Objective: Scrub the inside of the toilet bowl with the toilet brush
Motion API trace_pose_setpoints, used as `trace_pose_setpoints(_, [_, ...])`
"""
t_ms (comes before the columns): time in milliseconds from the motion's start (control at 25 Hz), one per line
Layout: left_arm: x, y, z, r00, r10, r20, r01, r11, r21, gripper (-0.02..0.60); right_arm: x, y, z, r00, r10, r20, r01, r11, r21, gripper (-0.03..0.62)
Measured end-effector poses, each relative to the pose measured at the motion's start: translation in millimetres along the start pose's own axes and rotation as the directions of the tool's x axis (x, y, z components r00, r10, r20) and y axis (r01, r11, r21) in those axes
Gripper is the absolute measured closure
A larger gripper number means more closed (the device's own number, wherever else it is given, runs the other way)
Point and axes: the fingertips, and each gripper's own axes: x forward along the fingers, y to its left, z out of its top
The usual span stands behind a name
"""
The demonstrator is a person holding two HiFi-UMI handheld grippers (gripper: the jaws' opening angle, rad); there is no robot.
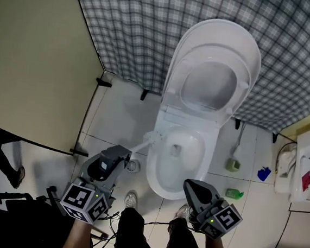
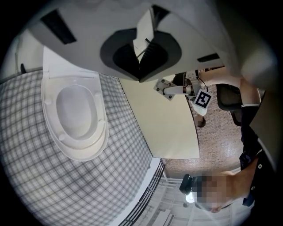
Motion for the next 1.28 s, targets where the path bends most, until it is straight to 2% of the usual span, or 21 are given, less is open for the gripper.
trace_pose_setpoints(160, [-10.5, 34.9, -21.8, 0.995, 0.097, -0.031, -0.097, 0.995, -0.001, 0.393, 10.7, 2.4, -11.8, 1.0, 0.011, -0.014, -0.011, 1.0, 0.004, 0.594])
trace_pose_setpoints(320, [-0.9, 61.8, -75.8, 0.981, 0.165, -0.104, -0.166, 0.986, 0.005, 0.393, 21.2, -1.4, -25.9, 0.999, 0.015, -0.033, -0.015, 1.0, 0.012, 0.594])
trace_pose_setpoints(480, [14.2, 84.2, -141.4, 0.956, 0.205, -0.211, -0.206, 0.978, 0.02, 0.393, 34.4, -3.6, -36.6, 0.998, 0.019, -0.056, -0.018, 1.0, 0.018, 0.594])
trace_pose_setpoints(640, [37.1, 99.9, -202.5, 0.928, 0.21, -0.308, -0.206, 0.977, 0.048, 0.393, 45.1, -12.4, -55.2, 0.996, 0.005, -0.085, -0.003, 1.0, 0.026, 0.594])
trace_pose_setpoints(920, [81.1, 120.2, -285.6, 0.886, 0.22, -0.408, -0.203, 0.976, 0.084, 0.393, 55.9, -35.0, -95.2, 0.993, -0.032, -0.113, 0.038, 0.998, 0.054, 0.594])
trace_pose_setpoints(1080, [98.8, 127.6, -319.3, 0.863, 0.218, -0.455, -0.184, 0.976, 0.118, 0.393, 60.9, -40.5, -111.4, 0.99, -0.044, -0.135, 0.052, 0.997, 0.061, 0.594])
trace_pose_setpoints(1280, [111.0, 135.6, -348.6, 0.841, 0.223, -0.493, -0.184, 0.975, 0.127, 0.393, 67.8, -44.8, -117.7, 0.991, -0.043, -0.127, 0.051, 0.997, 0.062, 0.594])
